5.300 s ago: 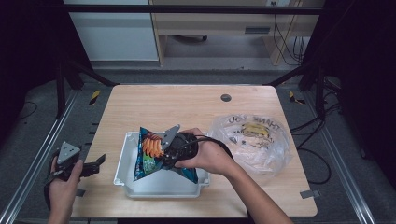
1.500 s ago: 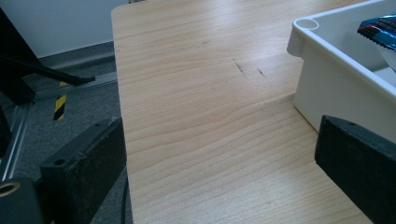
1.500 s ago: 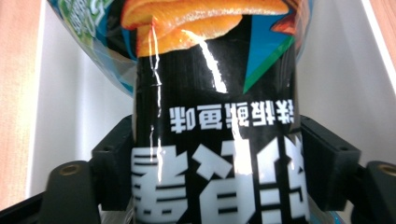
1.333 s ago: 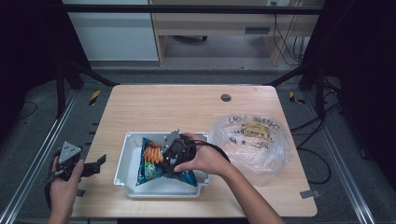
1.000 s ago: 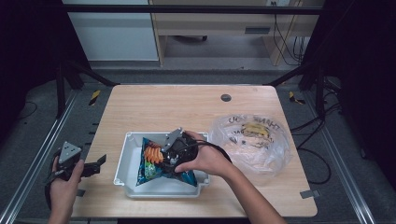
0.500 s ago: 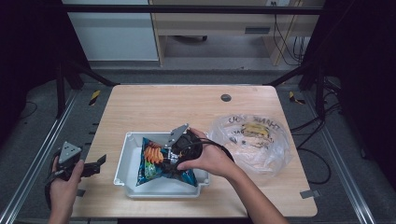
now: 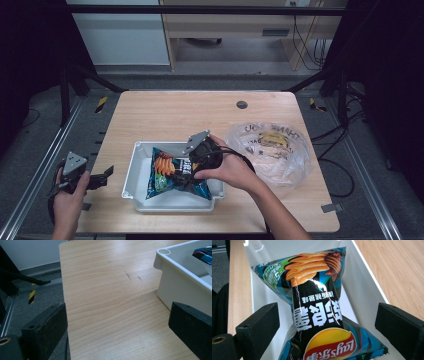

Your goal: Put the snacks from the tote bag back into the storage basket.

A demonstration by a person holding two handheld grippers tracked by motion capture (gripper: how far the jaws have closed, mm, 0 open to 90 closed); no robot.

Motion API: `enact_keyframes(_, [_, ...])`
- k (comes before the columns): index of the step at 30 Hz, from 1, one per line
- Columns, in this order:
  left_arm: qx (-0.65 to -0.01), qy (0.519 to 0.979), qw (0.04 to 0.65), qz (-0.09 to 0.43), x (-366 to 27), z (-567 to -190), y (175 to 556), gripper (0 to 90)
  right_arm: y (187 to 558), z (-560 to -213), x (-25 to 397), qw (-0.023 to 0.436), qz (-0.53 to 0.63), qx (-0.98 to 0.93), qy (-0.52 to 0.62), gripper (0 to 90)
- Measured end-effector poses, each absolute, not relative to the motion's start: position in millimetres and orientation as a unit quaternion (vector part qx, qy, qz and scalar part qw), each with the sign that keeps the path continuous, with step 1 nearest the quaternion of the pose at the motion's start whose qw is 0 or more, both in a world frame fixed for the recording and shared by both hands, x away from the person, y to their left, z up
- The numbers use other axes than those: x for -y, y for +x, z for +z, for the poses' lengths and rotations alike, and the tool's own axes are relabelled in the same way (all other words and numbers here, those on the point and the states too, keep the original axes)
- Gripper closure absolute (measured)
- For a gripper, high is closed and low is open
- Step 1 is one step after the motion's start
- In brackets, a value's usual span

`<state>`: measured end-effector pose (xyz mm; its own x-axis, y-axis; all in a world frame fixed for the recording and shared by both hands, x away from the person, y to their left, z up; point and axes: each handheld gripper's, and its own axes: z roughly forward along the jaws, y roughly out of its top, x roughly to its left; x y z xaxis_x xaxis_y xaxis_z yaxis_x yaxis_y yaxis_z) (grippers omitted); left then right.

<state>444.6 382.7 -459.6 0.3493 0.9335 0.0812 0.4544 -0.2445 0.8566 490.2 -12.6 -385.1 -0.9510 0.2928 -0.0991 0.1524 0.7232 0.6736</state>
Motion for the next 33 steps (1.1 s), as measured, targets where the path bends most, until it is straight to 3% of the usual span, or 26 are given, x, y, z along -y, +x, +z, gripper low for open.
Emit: enact_keyframes(33, [-0.479, 0.725, 0.386, 0.31, -382.5, -459.8, 444.6, 2.1, 487.5, -363.1, 42.0, 0.13, 0.384, -0.899, 0.166, 5.5])
